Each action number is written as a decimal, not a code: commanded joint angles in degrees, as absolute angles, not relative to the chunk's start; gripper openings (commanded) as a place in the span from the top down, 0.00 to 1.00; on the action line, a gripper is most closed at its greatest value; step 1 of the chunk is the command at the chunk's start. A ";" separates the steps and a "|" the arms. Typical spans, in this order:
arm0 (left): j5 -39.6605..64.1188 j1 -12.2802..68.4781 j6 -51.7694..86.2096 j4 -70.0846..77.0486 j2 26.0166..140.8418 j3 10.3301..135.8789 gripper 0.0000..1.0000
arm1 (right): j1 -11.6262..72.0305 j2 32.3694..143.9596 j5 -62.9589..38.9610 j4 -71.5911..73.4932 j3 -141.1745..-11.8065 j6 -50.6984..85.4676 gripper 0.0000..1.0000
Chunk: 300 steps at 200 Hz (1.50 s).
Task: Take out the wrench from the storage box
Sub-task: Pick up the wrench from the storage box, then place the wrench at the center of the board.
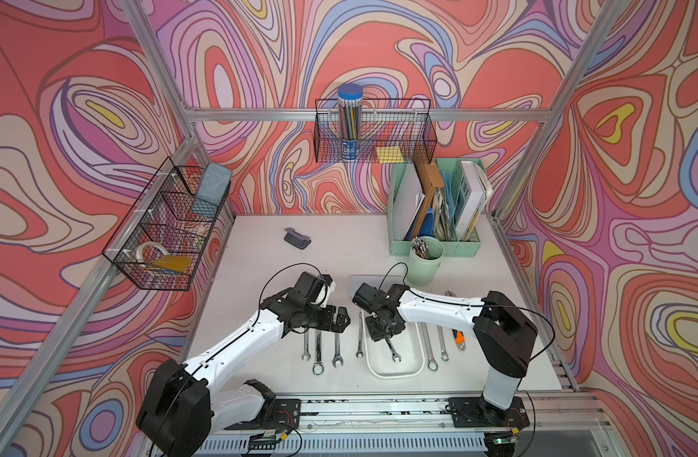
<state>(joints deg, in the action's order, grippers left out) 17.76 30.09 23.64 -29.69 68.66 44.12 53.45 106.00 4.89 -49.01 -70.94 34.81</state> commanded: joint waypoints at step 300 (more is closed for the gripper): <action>18.33 29.56 24.08 -29.73 69.13 43.48 0.01 | 50.19 92.90 13.70 -61.04 -74.46 34.49 0.97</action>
<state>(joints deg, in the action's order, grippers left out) 17.82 29.91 24.03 -29.43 68.71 42.96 51.24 96.12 9.63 -55.51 -71.42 35.22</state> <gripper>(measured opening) 0.988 0.142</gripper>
